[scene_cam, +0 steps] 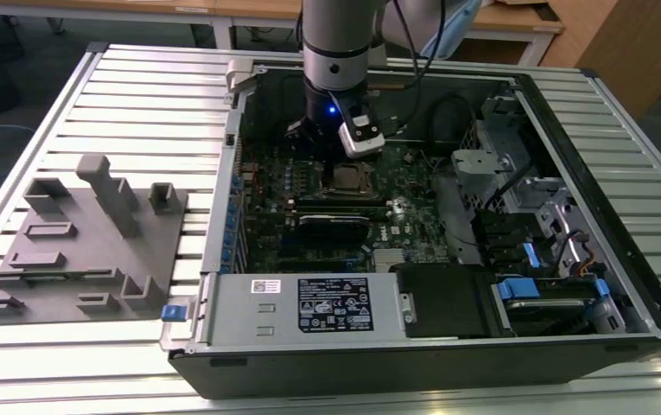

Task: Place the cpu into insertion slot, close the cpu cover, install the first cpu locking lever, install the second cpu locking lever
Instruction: 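Close the cpu cover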

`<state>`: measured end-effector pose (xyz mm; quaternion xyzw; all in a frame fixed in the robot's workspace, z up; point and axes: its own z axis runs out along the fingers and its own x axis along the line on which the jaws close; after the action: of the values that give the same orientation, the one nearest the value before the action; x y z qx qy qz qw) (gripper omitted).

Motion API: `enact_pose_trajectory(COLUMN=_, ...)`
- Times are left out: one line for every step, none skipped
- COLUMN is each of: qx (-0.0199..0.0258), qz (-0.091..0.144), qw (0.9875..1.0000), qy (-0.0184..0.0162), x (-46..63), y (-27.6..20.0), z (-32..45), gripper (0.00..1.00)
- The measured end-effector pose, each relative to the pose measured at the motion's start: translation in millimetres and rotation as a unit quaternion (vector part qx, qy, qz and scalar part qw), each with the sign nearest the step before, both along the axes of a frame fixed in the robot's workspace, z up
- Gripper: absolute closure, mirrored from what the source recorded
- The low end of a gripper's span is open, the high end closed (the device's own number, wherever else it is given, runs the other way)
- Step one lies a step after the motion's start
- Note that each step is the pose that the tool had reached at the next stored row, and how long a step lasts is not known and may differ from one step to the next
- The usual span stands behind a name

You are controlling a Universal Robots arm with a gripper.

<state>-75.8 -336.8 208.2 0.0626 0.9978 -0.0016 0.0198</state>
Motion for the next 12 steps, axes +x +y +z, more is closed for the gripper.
enact_pose_trajectory(qx=0.0003, qz=0.004, qw=1.0, qy=-0.0003, x=0.0, y=0.0, z=-0.5, gripper=0.9)
enact_pose_trajectory(qx=0.0008, qz=0.008, qw=1.0, qy=-0.0008, x=-0.1, y=0.0, z=-1.0, gripper=0.9)
enact_pose_trajectory(qx=0.0014, qz=0.012, qw=0.9999, qy=-0.0013, x=-0.1, y=0.0, z=-1.7, gripper=0.9)
enact_pose_trajectory(qx=0.002, qz=0.016, qw=0.9999, qy=-0.0019, x=-0.1, y=0.0, z=-2.4, gripper=0.9)
enact_pose_trajectory(qx=0.0025, qz=0.019, qw=0.9998, qy=-0.0024, x=-0.2, y=0.1, z=-3.3, gripper=0.9)
enact_pose_trajectory(qx=0.0028, qz=0.022, qw=0.9997, qy=-0.0027, x=-0.6, y=0.1, z=-4.2, gripper=0.9)
enact_pose_trajectory(qx=0.0029, qz=0.024, qw=0.9997, qy=-0.0028, x=-1.0, y=0.0, z=-4.9, gripper=0.9)
enact_pose_trajectory(qx=0.0029, qz=0.025, qw=0.9997, qy=-0.0027, x=-1.3, y=0.0, z=-5.2, gripper=0.9)
enact_pose_trajectory(qx=0.0029, qz=0.025, qw=0.9997, qy=-0.0027, x=-1.3, y=0.0, z=-5.2, gripper=0.9)
enact_pose_trajectory(qx=0.0029, qz=0.025, qw=0.9997, qy=-0.0027, x=-1.3, y=0.0, z=-5.2, gripper=0.9)
enact_pose_trajectory(qx=0.0029, qz=0.025, qw=0.9997, qy=-0.0027, x=-1.3, y=0.0, z=-5.3, gripper=0.9)
enact_pose_trajectory(qx=0.0029, qz=0.025, qw=0.9997, qy=-0.0027, x=-1.3, y=0.0, z=-5.3, gripper=0.9)
